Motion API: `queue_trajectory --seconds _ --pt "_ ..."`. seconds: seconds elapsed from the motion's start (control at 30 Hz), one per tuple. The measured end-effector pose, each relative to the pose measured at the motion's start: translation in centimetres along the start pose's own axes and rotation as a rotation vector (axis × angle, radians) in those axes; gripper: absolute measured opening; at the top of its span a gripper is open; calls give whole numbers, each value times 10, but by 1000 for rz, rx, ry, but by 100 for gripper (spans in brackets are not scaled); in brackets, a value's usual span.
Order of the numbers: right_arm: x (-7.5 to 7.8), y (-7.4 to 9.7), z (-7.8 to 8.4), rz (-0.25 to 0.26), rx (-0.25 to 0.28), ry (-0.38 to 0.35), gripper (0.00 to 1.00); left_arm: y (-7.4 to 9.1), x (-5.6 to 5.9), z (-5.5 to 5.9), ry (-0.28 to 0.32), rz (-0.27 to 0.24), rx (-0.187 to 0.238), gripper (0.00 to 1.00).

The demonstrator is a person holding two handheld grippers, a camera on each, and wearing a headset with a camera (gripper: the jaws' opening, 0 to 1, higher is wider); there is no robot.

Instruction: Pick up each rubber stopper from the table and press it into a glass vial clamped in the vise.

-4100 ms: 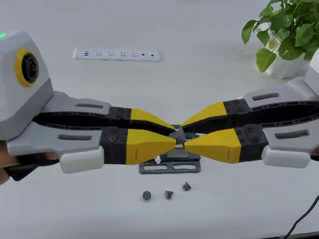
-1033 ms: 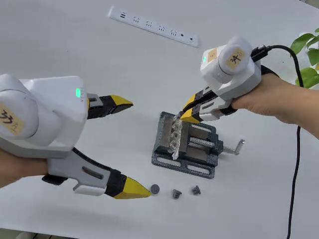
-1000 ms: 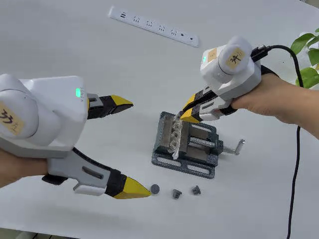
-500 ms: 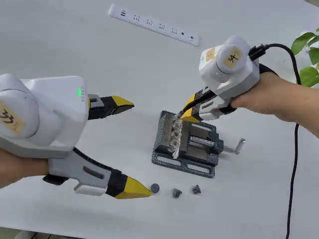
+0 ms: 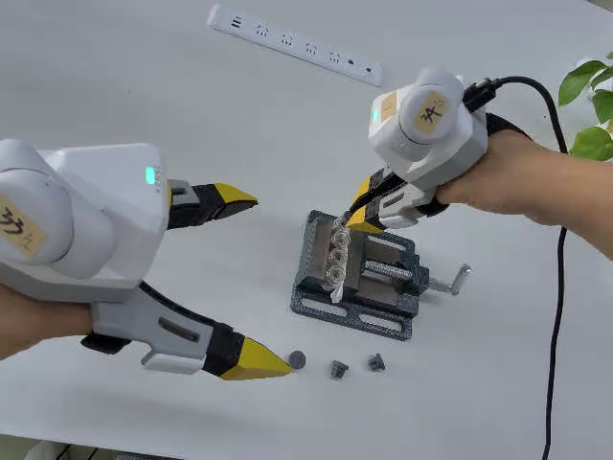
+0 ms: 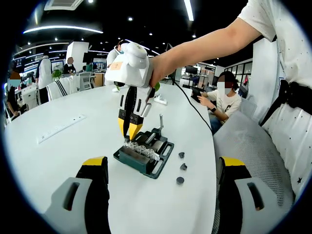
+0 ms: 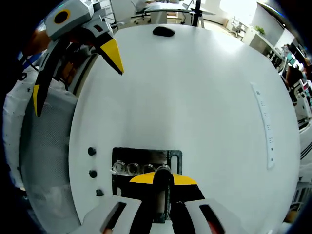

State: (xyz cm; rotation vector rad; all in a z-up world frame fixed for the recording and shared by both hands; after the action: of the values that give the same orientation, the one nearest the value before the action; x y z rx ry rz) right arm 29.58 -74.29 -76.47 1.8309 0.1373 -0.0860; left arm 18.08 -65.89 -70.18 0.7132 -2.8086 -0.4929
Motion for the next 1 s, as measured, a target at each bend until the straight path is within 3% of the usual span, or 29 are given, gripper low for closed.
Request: queue_trajectory --seconds 0.27,0.47,1.0 --pt "0 -1 -2 -18 -61 24 5 0 2 -1 4 3 4 92" --pt "0 -1 -6 -28 -125 83 5 1 1 -1 6 0 8 92" --pt "-3 -3 0 -25 -125 50 4 -1 1 -3 12 1 16 91"
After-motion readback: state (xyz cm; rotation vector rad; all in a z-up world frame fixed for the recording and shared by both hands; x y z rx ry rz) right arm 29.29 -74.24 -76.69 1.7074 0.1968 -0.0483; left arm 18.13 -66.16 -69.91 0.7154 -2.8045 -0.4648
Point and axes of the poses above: the centre of the closed fingertips' face, and the gripper's own axes: y roughly backward along the fingers, x roughly to its right, z roughly out of its underside, the point moved 2 cm from there along y, roughly backward along the fingers, and after that the axes turned 7 degrees about -z, right-handed, at the moved point
